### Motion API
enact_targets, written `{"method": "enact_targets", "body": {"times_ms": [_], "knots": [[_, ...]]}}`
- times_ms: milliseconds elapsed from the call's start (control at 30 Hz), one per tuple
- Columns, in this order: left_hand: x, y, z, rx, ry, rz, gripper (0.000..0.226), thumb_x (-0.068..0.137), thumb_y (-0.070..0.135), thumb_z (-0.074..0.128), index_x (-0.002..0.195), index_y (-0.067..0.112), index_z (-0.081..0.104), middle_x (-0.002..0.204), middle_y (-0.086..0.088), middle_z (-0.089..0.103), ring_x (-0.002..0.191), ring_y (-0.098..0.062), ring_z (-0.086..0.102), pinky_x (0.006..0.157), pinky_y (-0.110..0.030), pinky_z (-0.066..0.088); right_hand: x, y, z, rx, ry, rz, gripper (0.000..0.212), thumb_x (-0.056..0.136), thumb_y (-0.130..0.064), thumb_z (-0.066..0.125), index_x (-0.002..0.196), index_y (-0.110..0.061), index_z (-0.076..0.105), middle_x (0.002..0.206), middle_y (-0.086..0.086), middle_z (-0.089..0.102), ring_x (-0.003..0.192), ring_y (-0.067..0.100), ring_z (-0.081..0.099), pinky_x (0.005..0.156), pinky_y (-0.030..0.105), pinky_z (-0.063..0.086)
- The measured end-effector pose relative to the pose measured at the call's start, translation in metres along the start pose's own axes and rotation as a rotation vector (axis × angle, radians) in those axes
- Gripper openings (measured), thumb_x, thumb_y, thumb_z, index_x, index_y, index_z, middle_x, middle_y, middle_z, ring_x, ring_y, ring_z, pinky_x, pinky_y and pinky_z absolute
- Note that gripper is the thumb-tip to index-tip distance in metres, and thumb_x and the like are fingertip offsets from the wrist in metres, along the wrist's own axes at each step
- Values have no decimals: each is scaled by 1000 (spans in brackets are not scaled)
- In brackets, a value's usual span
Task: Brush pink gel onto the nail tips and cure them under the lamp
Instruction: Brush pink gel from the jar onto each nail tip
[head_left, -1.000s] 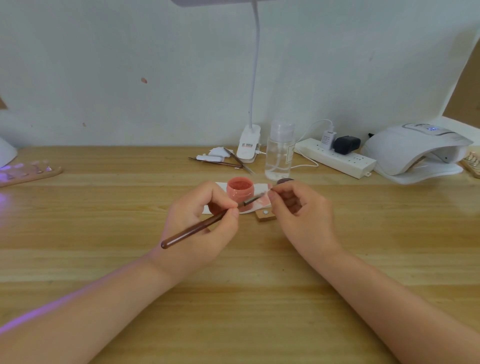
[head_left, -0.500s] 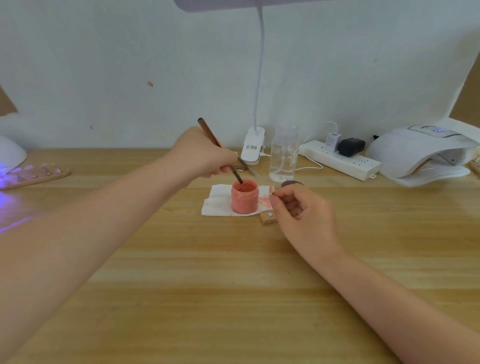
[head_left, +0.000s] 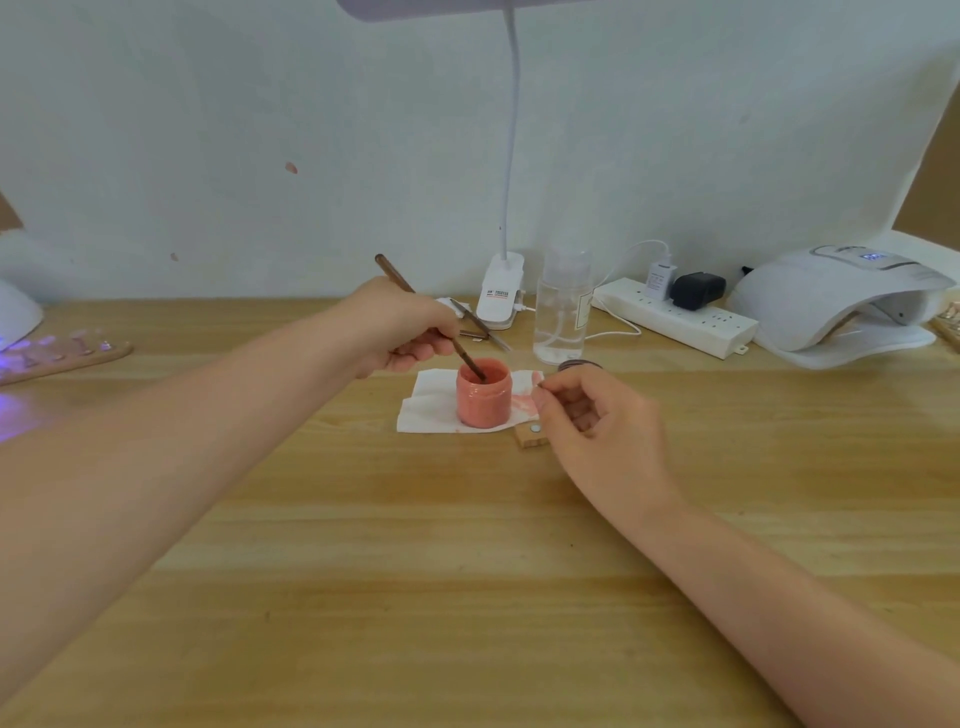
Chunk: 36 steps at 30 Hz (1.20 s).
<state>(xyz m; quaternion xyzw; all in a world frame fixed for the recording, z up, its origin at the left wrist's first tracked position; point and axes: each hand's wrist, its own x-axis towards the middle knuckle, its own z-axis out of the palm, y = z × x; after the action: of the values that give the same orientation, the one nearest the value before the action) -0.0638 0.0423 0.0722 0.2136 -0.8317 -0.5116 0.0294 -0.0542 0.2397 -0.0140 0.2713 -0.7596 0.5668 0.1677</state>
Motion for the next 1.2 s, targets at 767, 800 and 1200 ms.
{"method": "enact_targets", "body": {"times_ms": [767,800,1200], "knots": [[-1,-32,-20,-356,-39,-160,16,88,20,62,74,15,57,49,6,60,34,-3,47,36,-10,35,0,4,1,-33,4,-39,8,85,-5,67,81,-12,68,67,-6,65,61,1,59,62,17,51],[-1,-29,-17,-334,-11,-120,15,88,20,63,75,15,59,48,6,60,34,-2,47,35,-10,35,0,4,1,-29,7,-38,8,85,-6,67,81,-13,68,67,-6,65,61,1,59,61,17,50],[-2,-28,-9,-377,173,-5,23,88,29,65,75,10,62,45,5,60,33,-3,48,35,-13,37,1,5,2,-22,19,-45,9,84,-5,67,80,-12,68,66,-6,65,60,2,59,61,17,50]]}}
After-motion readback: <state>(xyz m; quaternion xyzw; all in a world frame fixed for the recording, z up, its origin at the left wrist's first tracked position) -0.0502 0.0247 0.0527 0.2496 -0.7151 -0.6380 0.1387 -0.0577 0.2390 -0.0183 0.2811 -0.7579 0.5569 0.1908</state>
